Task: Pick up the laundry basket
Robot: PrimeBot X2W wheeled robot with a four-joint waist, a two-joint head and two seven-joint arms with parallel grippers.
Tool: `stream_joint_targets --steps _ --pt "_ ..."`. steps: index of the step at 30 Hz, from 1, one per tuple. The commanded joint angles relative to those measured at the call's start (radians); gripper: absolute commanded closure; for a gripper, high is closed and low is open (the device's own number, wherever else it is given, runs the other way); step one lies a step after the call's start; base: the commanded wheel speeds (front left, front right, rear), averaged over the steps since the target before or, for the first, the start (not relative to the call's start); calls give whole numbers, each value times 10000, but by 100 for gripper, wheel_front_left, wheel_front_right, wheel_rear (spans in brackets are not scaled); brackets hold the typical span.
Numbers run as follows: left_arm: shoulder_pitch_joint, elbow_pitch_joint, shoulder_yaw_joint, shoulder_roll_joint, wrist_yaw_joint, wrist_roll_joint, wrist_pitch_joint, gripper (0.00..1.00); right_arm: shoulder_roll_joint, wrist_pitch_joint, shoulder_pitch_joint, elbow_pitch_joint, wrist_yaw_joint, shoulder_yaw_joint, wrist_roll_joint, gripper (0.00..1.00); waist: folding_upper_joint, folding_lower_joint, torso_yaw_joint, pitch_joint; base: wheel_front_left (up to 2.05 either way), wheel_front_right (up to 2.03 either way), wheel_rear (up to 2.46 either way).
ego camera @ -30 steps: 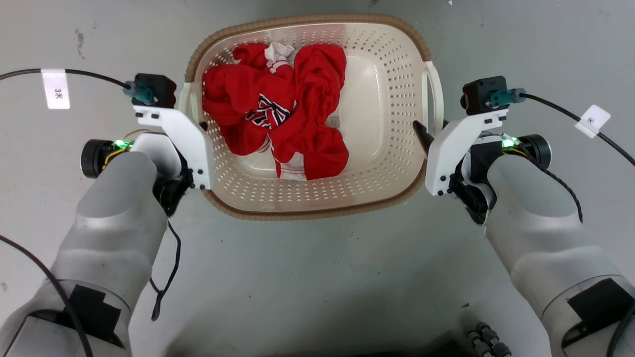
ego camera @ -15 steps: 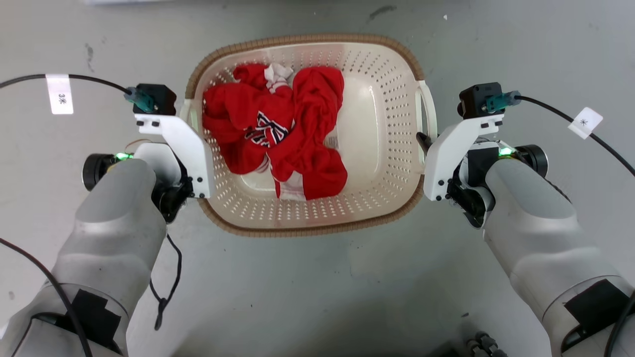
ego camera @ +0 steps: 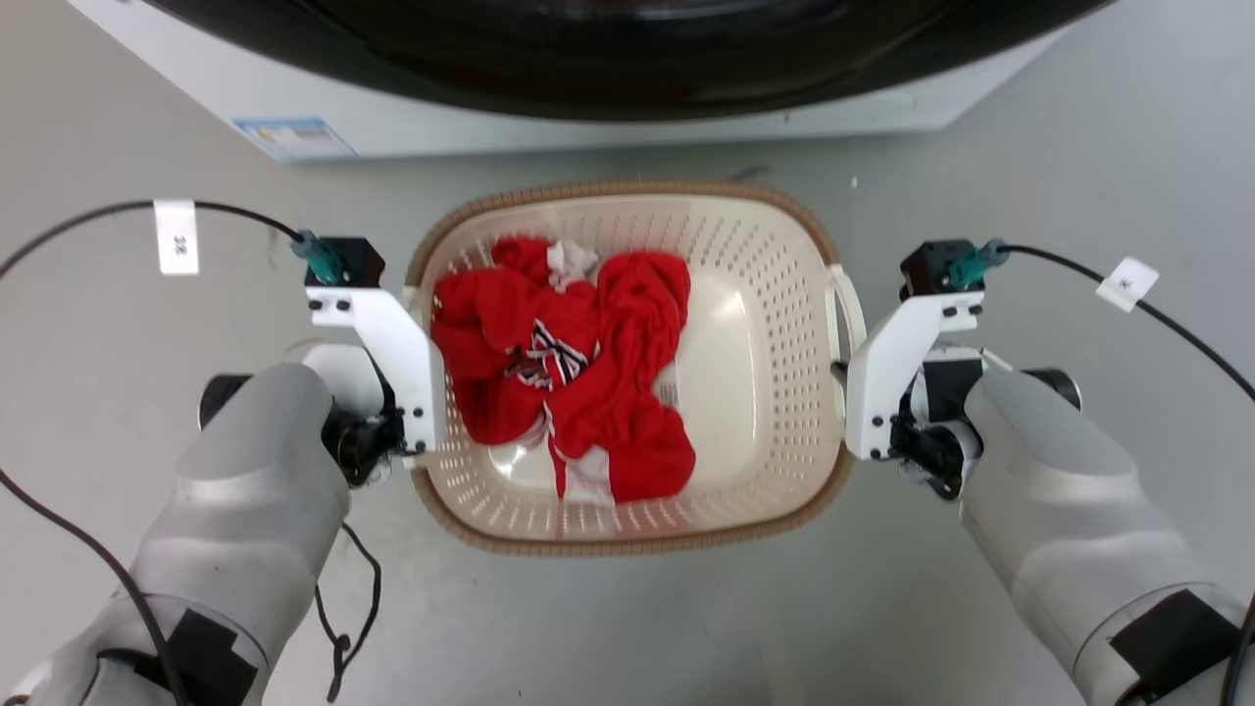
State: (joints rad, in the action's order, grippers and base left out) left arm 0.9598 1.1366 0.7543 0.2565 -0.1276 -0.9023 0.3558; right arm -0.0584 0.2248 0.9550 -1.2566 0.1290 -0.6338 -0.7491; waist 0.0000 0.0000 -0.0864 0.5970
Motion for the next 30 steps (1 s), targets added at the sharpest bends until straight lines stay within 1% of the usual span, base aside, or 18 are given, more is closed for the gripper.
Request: stream_joint_targets --steps 1,12,22,30 --pt "-177 -112 109 -170 -52 -127 109 100 100 163 -168 24 32 -84 -80 100 0 0 118 -841 0 0 0" --pt "-801 -102 616 -247 -76 -1085 1259 100 108 1605 -768 -66 34 -199 -779 100 0 0 220 -2882 0 0 0" --pt "-1366 -17 889 -355 -77 -1832 2151 100 53 2809 -1172 -211 34 -150 -1171 100 0 0 273 -4207 0 0 0" --pt "-2064 61 1064 -549 -82 -2297 2320 100 45 3534 -1816 -276 34 -32 -1232 100 0 0 367 -5233 0 0 0"
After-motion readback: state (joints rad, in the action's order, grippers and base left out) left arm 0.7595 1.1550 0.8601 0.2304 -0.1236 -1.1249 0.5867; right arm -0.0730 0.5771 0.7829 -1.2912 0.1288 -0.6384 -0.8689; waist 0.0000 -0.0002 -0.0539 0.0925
